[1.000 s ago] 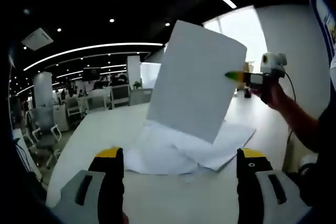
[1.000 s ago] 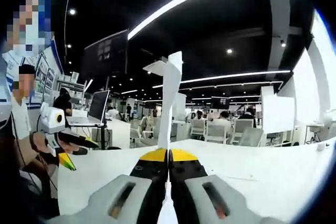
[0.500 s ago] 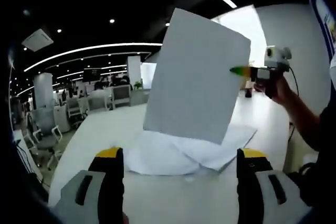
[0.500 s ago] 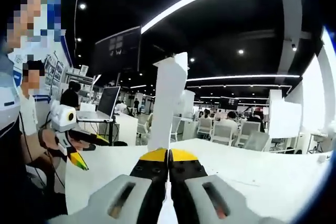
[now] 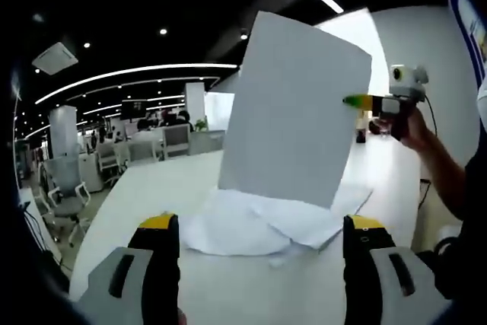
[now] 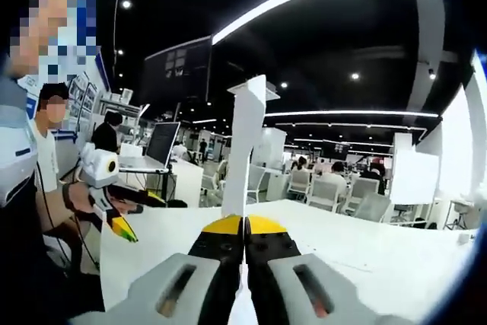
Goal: Organize the stack of printing papers by aligning and flattening the scattered papers on the table
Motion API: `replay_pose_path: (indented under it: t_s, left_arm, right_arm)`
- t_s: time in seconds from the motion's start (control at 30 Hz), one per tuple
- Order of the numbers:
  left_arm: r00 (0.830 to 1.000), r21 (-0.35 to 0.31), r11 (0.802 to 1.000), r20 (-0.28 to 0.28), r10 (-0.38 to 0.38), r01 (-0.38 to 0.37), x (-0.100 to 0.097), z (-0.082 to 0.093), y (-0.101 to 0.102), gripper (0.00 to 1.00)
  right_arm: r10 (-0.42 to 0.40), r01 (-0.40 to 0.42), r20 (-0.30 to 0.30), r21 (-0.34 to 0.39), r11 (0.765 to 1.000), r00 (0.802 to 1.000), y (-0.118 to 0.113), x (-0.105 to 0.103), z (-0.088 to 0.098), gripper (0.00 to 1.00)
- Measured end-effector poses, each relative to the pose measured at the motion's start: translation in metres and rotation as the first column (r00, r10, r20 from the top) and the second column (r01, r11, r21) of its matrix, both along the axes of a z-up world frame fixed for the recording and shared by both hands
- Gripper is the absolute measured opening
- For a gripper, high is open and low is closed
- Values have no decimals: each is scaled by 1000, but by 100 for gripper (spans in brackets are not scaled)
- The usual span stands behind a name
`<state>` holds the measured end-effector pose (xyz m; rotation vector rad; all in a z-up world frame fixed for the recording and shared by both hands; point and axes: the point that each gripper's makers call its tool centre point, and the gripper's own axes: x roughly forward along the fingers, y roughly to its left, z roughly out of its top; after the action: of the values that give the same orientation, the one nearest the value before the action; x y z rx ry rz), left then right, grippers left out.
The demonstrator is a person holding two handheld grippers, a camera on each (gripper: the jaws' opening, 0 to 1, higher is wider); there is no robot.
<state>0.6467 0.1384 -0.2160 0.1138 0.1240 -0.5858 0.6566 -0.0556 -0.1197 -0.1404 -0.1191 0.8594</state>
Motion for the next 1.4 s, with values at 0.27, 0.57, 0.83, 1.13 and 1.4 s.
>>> replay_pose_path:
  t_s: [0.27,0.57,0.83,1.13,1.4]
  left_arm:
    - [1000,-1,1000,-5,3,-3,-1,-2,2,91]
    - [1000,1,1000,-3,7,-7,0,-1,5,91]
    - [1000,0,1000,0,14,-14,-1,1,9,91]
    - [1000,5,1000,-3,14,-14,-2,-1,9,91]
    - [1000,-2,1000,-1,18,-18,-2,2,10,92]
  right_arm:
    - [55,-55,2,-14,998,998,4,-18,7,0]
    - [88,-88,-9,-16,996,996,5,-28,11,0]
    - [136,-137,-21,-40,990,990,7,-38,13,0]
    - [179,-180,-27,-67,981,984,7,-47,10,0]
    - [226,-226,-6,-13,974,974,6,-51,13,0]
